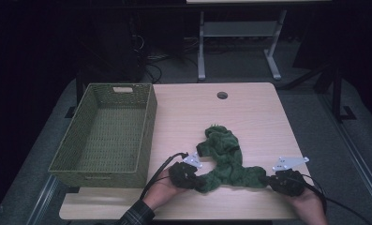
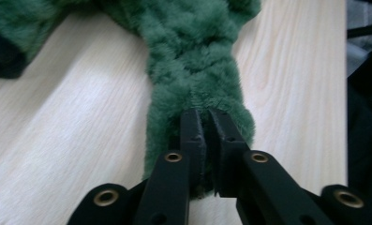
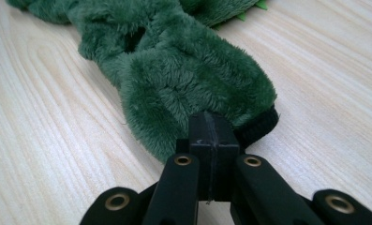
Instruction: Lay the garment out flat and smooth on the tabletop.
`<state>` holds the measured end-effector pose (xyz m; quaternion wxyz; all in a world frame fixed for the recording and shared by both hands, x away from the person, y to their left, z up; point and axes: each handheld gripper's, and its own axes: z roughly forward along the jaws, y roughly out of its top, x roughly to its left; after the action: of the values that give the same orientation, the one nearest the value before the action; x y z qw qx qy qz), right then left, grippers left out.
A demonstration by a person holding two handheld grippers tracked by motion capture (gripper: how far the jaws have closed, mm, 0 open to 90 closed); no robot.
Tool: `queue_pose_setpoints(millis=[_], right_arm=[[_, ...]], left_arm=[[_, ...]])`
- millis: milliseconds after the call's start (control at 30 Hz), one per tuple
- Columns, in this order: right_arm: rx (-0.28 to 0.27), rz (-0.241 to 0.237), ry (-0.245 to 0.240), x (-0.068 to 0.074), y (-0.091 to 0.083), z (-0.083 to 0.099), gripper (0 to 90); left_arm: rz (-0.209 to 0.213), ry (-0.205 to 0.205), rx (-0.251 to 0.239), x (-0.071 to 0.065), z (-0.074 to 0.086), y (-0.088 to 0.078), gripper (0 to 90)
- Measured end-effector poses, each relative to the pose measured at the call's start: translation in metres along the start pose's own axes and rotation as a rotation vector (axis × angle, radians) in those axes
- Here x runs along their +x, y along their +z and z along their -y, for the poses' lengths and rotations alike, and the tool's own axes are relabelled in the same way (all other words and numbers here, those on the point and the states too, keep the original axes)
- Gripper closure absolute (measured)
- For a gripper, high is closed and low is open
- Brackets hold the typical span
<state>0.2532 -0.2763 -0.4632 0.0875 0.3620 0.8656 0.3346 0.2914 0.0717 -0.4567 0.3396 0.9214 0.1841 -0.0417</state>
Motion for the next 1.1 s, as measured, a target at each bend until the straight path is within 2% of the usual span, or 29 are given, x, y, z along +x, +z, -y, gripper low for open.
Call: queue_pose_setpoints(millis=[167, 333, 500, 567, 633, 667, 733, 767, 800, 833, 867, 933, 967, 1100], right_arm=[[0.026, 0.006, 0.020, -0.002, -0.002, -0.001, 90.0], [0.053, -0.001, 0.031, 0.006, -0.005, 0.002, 90.0], [0.046, -0.028, 0.025, 0.015, -0.007, 0.006, 89.9], [0.041, -0.037, 0.027, 0.017, -0.007, 0.005, 89.0], [0.020, -0.037, 0.028, 0.019, -0.008, 0.001, 83.8], [0.002, -0.027, 0.025, 0.019, -0.011, -0.007, 77.9], [-0.013, -0.022, 0.030, 0.019, -0.011, -0.011, 76.5], [-0.042, -0.022, 0.037, 0.017, -0.012, -0.020, 70.2], [-0.042, -0.022, 0.037, 0.017, -0.012, -0.020, 70.2], [-0.069, -0.029, 0.040, 0.015, -0.011, -0.031, 66.4], [-0.069, -0.029, 0.040, 0.015, -0.011, -0.031, 66.4], [-0.092, -0.036, 0.039, 0.014, -0.010, -0.043, 63.6], [-0.104, -0.035, 0.042, 0.013, -0.006, -0.056, 58.4], [-0.121, -0.034, 0.036, 0.012, -0.001, -0.073, 55.1]], left_arm=[[-0.036, 0.013, 0.019, 0.002, 0.002, -0.001, 88.7], [-0.039, -0.004, 0.030, 0.006, 0.007, -0.008, 88.7], [-0.042, -0.029, 0.028, 0.008, 0.015, -0.016, 87.7], [-0.046, -0.035, 0.012, 0.007, 0.015, -0.019, 81.9], [-0.063, -0.045, -0.011, 0.007, 0.013, -0.022, 71.5], [-0.072, -0.045, -0.017, 0.007, 0.011, -0.024, 66.7], [-0.095, -0.064, -0.043, 0.009, 0.007, -0.029, 63.6], [-0.111, -0.066, -0.051, 0.012, 0.005, -0.031, 60.2], [-0.119, -0.075, -0.063, 0.015, 0.003, -0.033, 60.2], [-0.135, -0.085, -0.077, 0.017, 0.001, -0.035, 54.9], [-0.151, -0.089, -0.082, 0.021, -0.002, -0.036, 54.9], [-0.172, -0.098, -0.107, 0.027, -0.007, -0.039, 52.1], [-0.184, -0.104, -0.120, 0.031, -0.009, -0.039, 45.8], [-0.213, -0.131, -0.168, 0.047, -0.018, -0.038, 41.8]])
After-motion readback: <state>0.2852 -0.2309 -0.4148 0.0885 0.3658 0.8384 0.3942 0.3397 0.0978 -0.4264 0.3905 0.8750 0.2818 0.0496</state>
